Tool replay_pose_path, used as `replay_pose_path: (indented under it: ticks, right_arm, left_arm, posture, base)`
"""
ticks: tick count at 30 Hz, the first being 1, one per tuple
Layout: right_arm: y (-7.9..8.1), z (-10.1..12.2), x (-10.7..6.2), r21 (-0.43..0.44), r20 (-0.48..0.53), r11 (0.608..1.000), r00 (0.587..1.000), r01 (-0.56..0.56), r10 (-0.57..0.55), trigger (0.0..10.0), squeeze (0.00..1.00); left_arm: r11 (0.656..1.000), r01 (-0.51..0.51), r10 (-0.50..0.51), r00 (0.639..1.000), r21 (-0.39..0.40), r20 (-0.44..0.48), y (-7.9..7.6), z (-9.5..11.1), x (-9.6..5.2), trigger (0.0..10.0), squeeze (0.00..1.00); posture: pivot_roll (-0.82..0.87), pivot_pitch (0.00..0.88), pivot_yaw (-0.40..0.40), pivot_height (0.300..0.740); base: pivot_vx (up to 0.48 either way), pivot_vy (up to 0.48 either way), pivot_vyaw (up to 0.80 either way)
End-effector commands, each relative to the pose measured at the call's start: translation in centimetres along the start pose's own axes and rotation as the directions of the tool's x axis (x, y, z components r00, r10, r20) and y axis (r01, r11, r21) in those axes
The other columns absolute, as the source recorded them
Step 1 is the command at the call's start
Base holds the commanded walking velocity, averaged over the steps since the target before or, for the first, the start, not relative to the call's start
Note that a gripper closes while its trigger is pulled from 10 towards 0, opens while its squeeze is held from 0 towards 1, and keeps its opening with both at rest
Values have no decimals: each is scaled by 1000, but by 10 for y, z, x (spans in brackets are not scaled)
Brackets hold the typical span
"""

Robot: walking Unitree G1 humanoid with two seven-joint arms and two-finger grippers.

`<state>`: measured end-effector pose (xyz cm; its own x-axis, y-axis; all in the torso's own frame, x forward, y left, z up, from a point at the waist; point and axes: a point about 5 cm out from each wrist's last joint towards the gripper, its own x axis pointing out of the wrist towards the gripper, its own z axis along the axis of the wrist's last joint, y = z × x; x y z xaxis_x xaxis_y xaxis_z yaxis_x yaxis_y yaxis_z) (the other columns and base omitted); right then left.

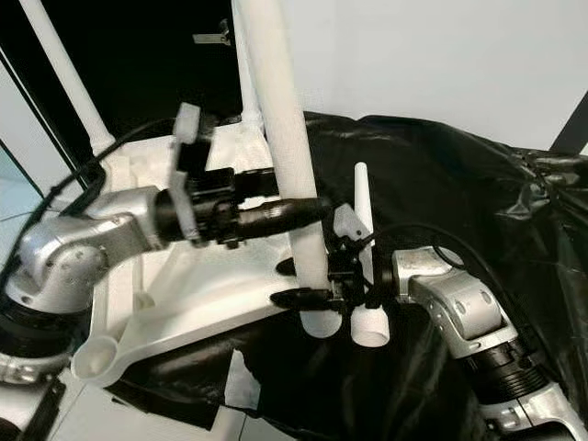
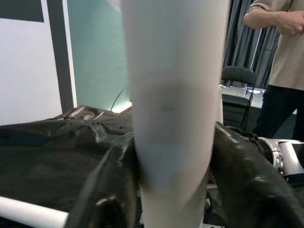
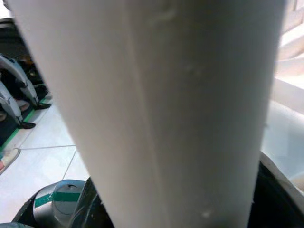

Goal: Building children table

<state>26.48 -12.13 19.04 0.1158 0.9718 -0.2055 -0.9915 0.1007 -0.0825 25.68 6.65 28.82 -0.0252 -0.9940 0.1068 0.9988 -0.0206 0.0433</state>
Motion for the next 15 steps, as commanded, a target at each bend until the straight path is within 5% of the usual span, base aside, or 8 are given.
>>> replay_pose_path:
  ticks: [1,5,6,7,8,9,15]
  right_arm:
    - [-2,3,-1,5,-3,1000,1000,0,0,10000,0]
    - [-2,3,-2,4,-8,1000,1000,0,0,10000,0]
    - [-3,2,-2,6,-9,1000,1000,5,-5,10000,0]
    - [-3,2,-2,7,-10,1000,1000,7,-7,10000,0]
    - [-4,3,-1,2,-7,1000,1000,18,-18,10000,827]
    - [-6,3,-1,5,-1,1000,1000,28,-28,10000,1000]
    - [-10,5,0,-5,19,996,996,91,-91,10000,1000]
  left_arm:
    - [989,150,-150,989,-8,-5,-12,2,7,0,0]
    - [988,151,-151,988,-12,-10,-13,2,8,0,0]
    - [991,137,-137,990,-11,-21,-13,1,8,2667,0]
    - [992,126,-127,992,-12,-30,-12,0,9,2667,0]
    - [994,107,-107,994,0,-39,-11,0,10,10000,0]
    - [996,86,-86,995,7,-45,-9,-1,11,10000,0]
    - [999,-11,14,998,50,-61,1,0,13,10000,0]
  posture:
    - [17,0,7,740]
    - [15,0,7,740]
    - [14,0,8,740]
    - [14,0,8,740]
    - [13,0,9,740]
    - [13,0,9,740]
    - [11,0,13,740]
  base:
    - [0,0,0]
    - [0,0,0]
    - [0,0,0]
    - [0,0,0]
    - [0,0,0]
    - [0,0,0]
    - [0,0,0]
